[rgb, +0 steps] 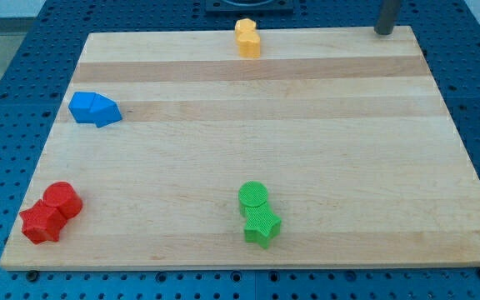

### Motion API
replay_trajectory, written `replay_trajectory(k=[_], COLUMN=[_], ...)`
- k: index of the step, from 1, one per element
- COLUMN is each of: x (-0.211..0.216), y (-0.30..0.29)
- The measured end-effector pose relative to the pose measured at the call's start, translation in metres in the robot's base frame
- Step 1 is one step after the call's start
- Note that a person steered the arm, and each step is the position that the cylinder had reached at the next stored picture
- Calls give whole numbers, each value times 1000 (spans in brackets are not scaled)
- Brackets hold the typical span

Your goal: Move your arm slightly left

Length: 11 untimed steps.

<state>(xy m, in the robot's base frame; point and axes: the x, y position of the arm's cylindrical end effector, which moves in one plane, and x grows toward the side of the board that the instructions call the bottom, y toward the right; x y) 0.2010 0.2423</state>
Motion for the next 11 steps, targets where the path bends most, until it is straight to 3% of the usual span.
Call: replay_trajectory(k=[7, 11], x=[0, 4], y=[-42, -127])
